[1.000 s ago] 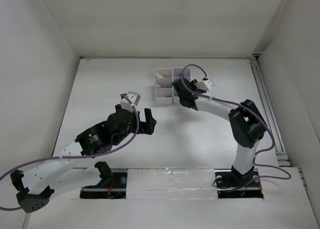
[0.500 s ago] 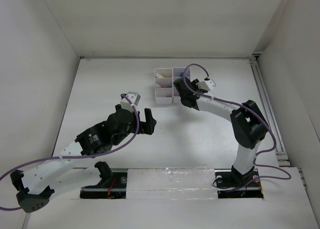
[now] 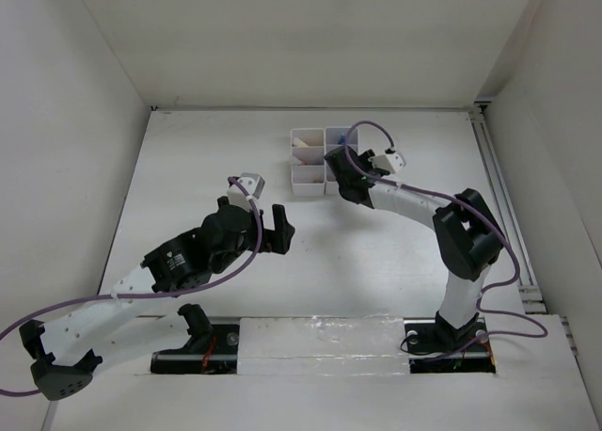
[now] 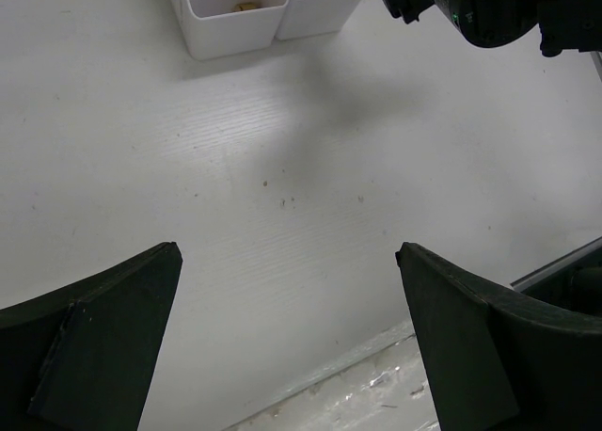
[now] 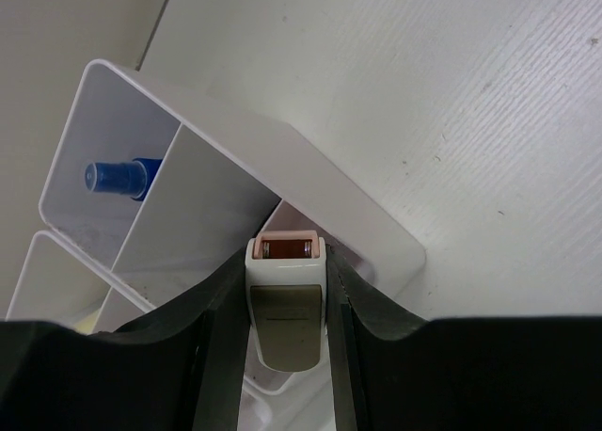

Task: Sort the stationery into containers
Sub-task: Place the stapler in the storage box.

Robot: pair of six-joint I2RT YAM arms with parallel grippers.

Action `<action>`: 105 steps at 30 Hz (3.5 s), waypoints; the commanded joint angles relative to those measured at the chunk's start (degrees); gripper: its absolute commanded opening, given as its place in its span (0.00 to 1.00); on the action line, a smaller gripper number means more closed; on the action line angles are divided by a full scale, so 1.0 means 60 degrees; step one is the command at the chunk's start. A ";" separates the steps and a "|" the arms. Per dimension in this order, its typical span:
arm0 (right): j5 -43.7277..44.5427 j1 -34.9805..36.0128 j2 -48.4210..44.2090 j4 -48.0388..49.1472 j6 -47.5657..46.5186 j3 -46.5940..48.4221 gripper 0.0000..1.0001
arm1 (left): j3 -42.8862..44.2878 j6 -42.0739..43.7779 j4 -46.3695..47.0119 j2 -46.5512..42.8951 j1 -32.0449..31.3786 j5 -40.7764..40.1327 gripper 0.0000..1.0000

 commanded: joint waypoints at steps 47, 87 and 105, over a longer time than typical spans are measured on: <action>0.1767 0.0745 0.1424 -0.3710 0.3316 0.2630 0.09 | -0.0168 0.0336 0.0571 -0.0559 0.0040 0.0648 1.00; 0.1679 0.0833 0.2040 -0.4795 0.4239 0.3421 0.48 | -0.0256 0.0424 0.0746 -0.0910 0.0040 0.0911 1.00; 0.1767 0.1286 0.1411 -0.4487 0.4239 0.2996 0.55 | -0.0344 0.0424 0.0746 -0.0998 0.0040 0.0999 1.00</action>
